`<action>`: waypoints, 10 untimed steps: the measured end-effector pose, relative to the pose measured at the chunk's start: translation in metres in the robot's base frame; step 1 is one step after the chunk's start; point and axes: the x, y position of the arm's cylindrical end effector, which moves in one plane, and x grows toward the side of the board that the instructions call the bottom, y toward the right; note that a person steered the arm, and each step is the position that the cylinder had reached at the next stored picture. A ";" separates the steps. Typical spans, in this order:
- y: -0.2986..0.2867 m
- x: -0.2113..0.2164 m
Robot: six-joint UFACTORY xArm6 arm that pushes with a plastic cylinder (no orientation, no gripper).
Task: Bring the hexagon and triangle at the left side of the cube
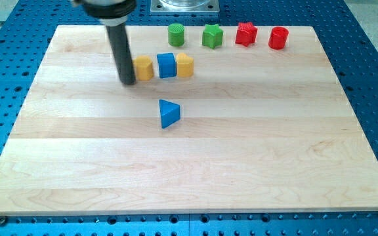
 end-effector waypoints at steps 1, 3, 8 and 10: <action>-0.004 0.009; 0.110 0.044; 0.051 0.087; 0.014 0.046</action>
